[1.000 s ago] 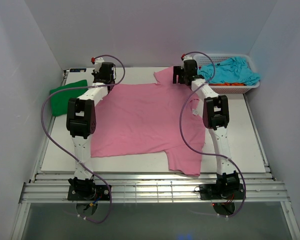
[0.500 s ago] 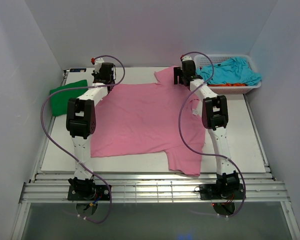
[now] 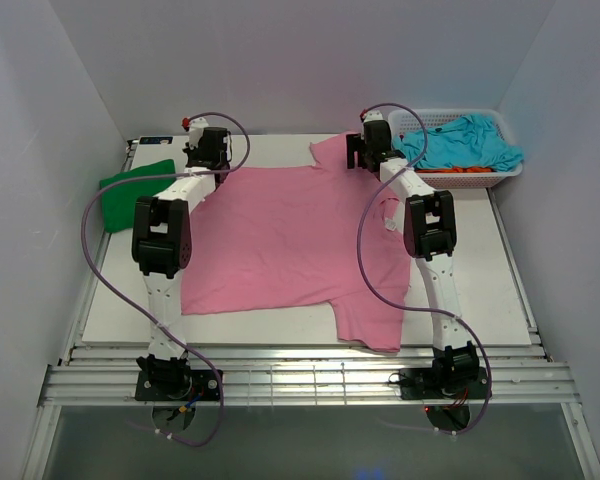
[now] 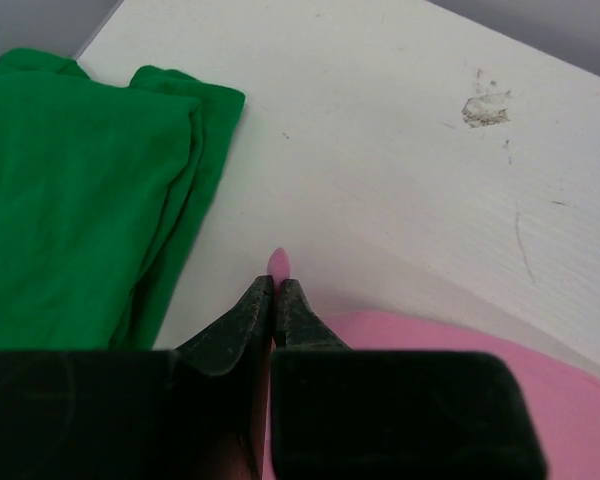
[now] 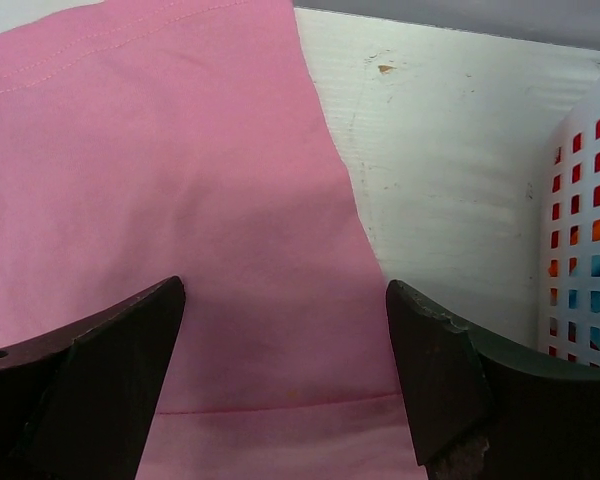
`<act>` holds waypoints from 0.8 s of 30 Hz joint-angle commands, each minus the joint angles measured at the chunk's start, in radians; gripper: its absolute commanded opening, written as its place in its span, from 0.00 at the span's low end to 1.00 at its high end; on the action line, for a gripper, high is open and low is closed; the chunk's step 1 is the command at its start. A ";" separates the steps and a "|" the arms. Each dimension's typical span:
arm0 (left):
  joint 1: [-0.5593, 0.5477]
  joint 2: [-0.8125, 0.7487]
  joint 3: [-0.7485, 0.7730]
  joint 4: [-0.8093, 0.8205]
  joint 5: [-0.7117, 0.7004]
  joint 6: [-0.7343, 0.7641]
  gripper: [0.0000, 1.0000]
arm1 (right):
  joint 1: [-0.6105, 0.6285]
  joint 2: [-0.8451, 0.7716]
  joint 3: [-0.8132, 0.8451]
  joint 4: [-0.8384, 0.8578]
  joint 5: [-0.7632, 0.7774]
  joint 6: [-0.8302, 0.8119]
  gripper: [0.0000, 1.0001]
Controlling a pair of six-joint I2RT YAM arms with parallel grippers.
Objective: Fold and stack the t-shirts
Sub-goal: Flatten the tshirt out
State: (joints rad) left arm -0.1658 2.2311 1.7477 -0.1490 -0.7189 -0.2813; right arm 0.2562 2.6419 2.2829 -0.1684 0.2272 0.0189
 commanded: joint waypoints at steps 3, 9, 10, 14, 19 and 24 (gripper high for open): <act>0.005 -0.132 -0.077 -0.004 -0.037 -0.027 0.06 | -0.080 -0.008 0.047 0.017 0.041 0.030 0.88; 0.012 -0.183 -0.142 -0.006 -0.017 -0.064 0.06 | -0.063 -0.120 -0.156 -0.004 0.104 0.029 0.84; 0.012 -0.183 -0.143 -0.009 -0.013 -0.065 0.05 | -0.064 -0.144 -0.171 0.007 0.098 0.027 0.81; 0.012 -0.186 -0.139 -0.027 -0.007 -0.071 0.05 | -0.063 -0.116 -0.050 -0.141 0.103 0.027 0.77; 0.012 -0.173 -0.117 -0.027 0.030 -0.071 0.05 | -0.057 -0.268 -0.286 0.008 0.095 -0.005 0.80; 0.012 -0.148 -0.094 -0.041 0.047 -0.076 0.04 | -0.057 -0.300 -0.274 0.057 -0.003 -0.014 0.84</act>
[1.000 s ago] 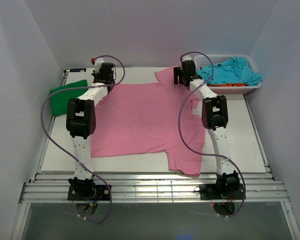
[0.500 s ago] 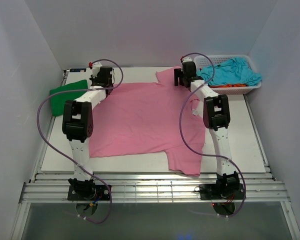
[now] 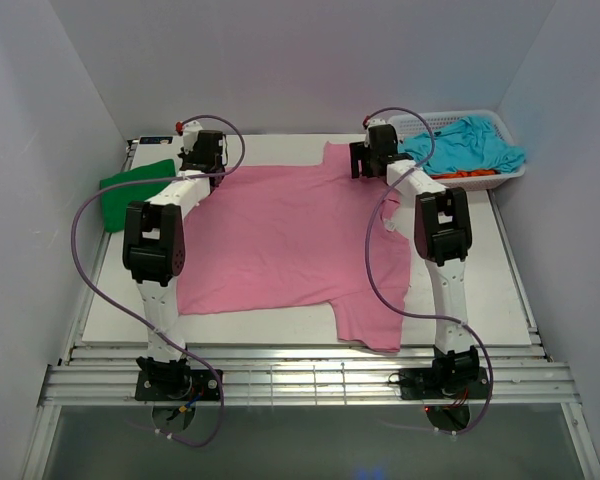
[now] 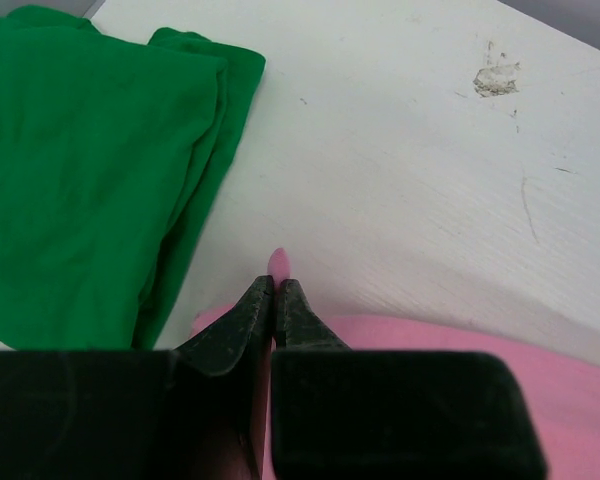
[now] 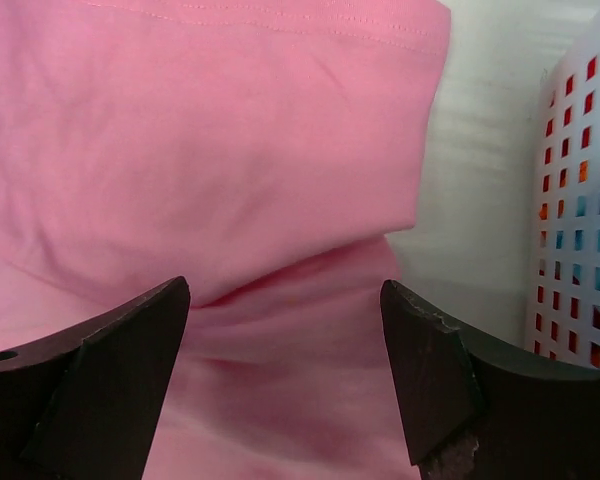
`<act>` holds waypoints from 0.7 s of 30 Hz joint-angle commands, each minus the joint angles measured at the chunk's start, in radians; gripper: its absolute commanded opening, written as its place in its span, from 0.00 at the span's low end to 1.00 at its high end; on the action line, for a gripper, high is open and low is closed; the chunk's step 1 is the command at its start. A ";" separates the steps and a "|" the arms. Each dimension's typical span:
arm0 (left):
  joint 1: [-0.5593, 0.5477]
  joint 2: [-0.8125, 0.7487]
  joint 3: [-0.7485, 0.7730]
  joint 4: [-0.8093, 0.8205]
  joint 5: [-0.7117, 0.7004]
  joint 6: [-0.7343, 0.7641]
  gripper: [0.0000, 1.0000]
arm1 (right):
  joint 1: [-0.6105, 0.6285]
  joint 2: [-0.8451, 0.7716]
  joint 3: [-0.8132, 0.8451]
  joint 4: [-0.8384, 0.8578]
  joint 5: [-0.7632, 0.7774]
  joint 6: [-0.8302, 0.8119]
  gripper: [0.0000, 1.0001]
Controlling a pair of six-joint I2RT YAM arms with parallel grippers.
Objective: Fold and stack the t-shirts
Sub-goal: Flatten the tshirt out
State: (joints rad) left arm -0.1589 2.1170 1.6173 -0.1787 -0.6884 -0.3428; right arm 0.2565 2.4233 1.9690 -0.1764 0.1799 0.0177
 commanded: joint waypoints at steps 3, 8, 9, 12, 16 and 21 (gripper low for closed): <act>0.007 -0.034 0.027 -0.011 0.020 -0.022 0.04 | -0.056 -0.099 0.053 0.078 -0.031 0.001 0.83; 0.007 -0.025 0.029 -0.013 0.018 -0.018 0.04 | -0.043 -0.187 -0.036 0.166 -0.080 -0.007 0.84; 0.007 -0.023 0.029 -0.012 0.021 -0.016 0.04 | -0.042 -0.191 -0.041 0.164 -0.077 -0.010 0.83; 0.007 -0.026 0.029 -0.012 0.030 -0.019 0.03 | -0.039 -0.190 -0.041 0.153 -0.053 -0.013 0.82; 0.005 -0.034 0.024 -0.011 0.030 -0.021 0.02 | -0.039 -0.089 0.077 0.109 0.027 -0.013 0.82; 0.007 -0.045 0.015 -0.007 0.024 -0.022 0.01 | -0.039 0.069 0.349 -0.009 -0.040 0.002 0.82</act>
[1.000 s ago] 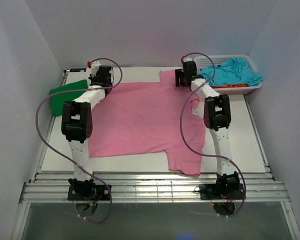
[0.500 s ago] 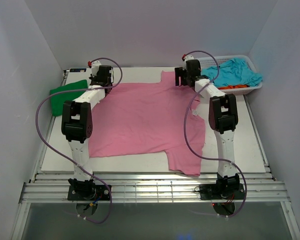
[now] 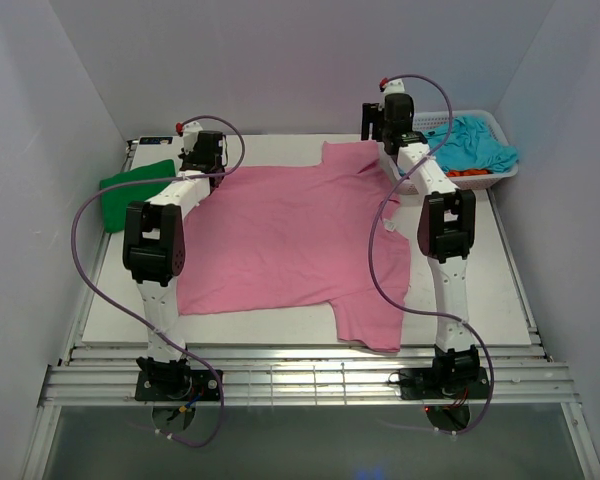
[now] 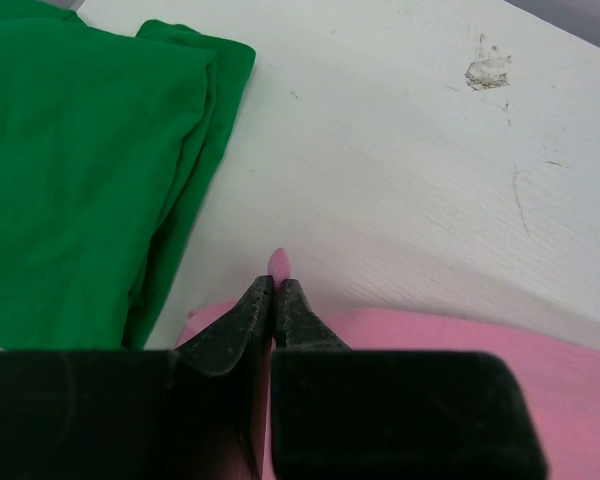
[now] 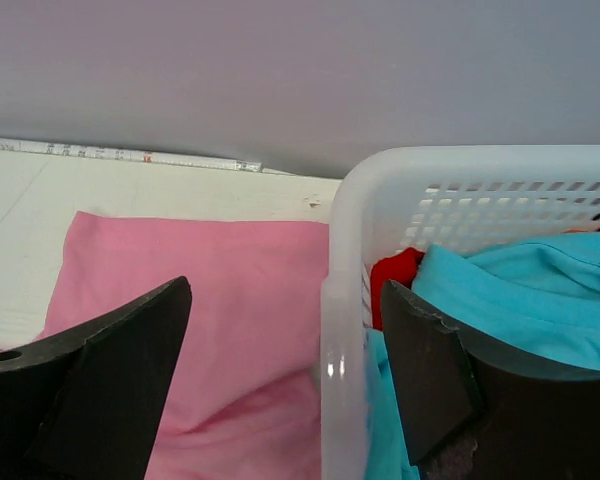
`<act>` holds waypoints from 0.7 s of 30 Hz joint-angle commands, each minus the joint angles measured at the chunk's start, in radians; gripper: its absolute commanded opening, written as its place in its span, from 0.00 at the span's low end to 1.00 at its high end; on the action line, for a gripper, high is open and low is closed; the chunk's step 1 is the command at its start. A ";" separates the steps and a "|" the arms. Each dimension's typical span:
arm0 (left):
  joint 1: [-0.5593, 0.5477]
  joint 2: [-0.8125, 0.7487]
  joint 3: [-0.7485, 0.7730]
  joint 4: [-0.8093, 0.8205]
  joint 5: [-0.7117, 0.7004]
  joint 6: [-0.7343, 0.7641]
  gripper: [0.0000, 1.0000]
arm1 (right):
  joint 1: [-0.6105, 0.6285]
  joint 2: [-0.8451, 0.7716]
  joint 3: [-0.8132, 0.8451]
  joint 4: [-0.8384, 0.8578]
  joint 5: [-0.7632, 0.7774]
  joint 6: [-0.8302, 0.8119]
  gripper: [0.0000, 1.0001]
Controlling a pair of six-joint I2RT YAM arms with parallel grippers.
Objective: Fold and stack the t-shirts
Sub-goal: Flatten the tshirt out
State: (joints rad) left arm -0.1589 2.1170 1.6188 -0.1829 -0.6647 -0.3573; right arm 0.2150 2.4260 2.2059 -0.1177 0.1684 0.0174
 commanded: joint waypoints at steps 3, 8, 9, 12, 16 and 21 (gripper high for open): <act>0.007 -0.043 0.012 0.003 0.002 -0.005 0.01 | 0.004 0.053 0.053 0.028 -0.157 0.009 0.81; 0.007 -0.035 0.004 0.003 0.008 -0.008 0.01 | 0.014 0.057 0.062 0.049 -0.228 -0.013 0.81; 0.007 -0.035 0.001 0.003 0.010 -0.008 0.01 | 0.012 0.095 0.098 0.024 -0.213 -0.013 0.82; 0.007 -0.037 -0.008 0.002 0.011 -0.011 0.01 | 0.014 0.111 0.124 -0.007 -0.208 -0.013 0.82; 0.007 -0.042 -0.013 0.006 0.007 -0.012 0.00 | 0.023 0.004 -0.098 0.117 -0.273 -0.013 0.81; 0.007 -0.049 -0.014 0.003 0.017 -0.017 0.00 | 0.055 -0.001 -0.085 0.052 -0.245 -0.051 0.81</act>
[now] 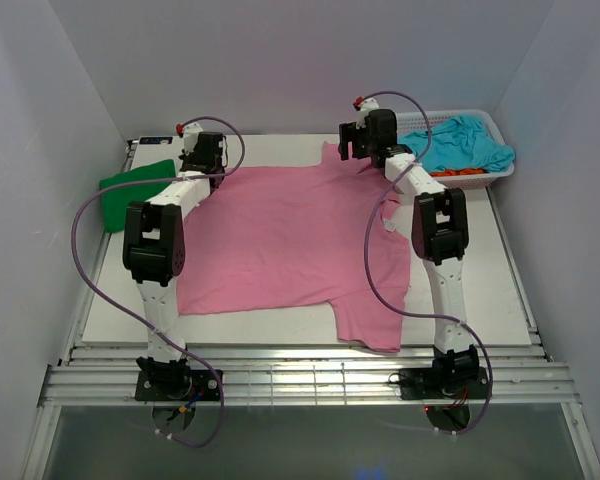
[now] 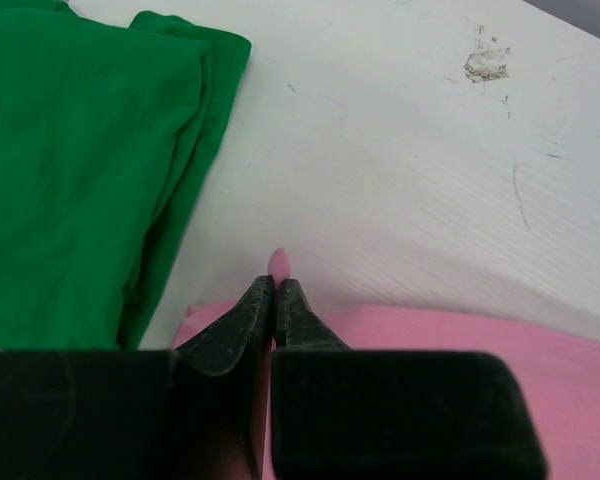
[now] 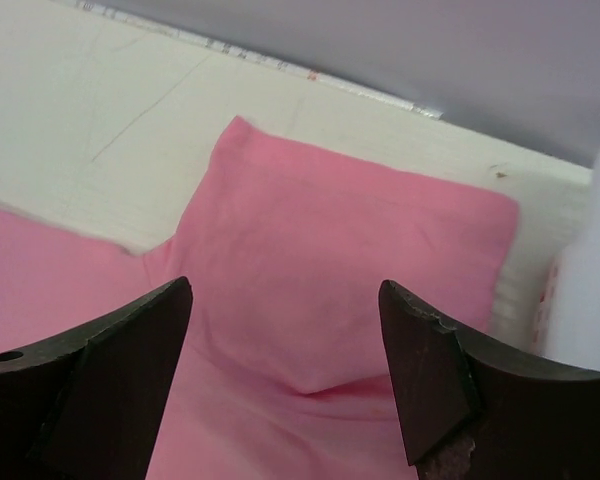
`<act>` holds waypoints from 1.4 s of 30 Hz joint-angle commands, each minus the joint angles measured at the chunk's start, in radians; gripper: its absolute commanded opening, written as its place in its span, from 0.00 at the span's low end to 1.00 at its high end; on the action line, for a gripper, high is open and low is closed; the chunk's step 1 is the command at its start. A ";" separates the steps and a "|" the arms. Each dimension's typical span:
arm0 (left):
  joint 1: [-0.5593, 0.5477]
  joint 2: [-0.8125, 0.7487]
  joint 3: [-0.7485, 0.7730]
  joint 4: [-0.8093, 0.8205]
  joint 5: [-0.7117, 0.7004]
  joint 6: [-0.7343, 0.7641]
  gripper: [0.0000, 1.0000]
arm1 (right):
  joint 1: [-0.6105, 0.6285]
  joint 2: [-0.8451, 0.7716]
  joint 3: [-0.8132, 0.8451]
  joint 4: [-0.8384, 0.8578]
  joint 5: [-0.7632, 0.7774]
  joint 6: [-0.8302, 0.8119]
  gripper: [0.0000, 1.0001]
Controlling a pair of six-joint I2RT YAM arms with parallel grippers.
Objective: Fold and stack the t-shirts
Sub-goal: Flatten the tshirt out
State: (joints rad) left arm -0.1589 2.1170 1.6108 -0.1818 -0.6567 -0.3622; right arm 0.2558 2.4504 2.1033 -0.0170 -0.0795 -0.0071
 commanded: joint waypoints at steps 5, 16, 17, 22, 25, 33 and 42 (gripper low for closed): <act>0.005 -0.066 -0.028 -0.008 0.028 -0.034 0.00 | 0.049 0.019 0.104 -0.164 0.127 -0.060 0.81; 0.005 -0.140 -0.092 -0.016 0.075 -0.081 0.00 | 0.112 -0.074 -0.107 -0.328 0.267 -0.001 0.15; 0.007 -0.146 -0.095 -0.016 0.075 -0.084 0.00 | 0.117 -0.082 -0.127 -0.319 0.271 -0.002 0.08; 0.007 -0.169 -0.103 -0.016 0.075 -0.087 0.00 | 0.119 -0.090 -0.180 -0.331 0.265 0.027 0.08; 0.007 -0.170 -0.098 -0.018 0.081 -0.089 0.00 | 0.122 -0.091 -0.204 -0.357 0.267 0.032 0.08; 0.006 -0.209 -0.143 -0.025 0.104 -0.115 0.00 | 0.145 -0.183 -0.406 -0.334 0.291 0.065 0.08; 0.007 -0.293 -0.224 -0.027 0.103 -0.147 0.00 | 0.189 -0.321 -0.633 -0.325 0.319 0.102 0.08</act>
State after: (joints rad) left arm -0.1589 1.9228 1.4021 -0.2119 -0.5537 -0.4866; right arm 0.4213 2.1574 1.5604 -0.2512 0.2325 0.0647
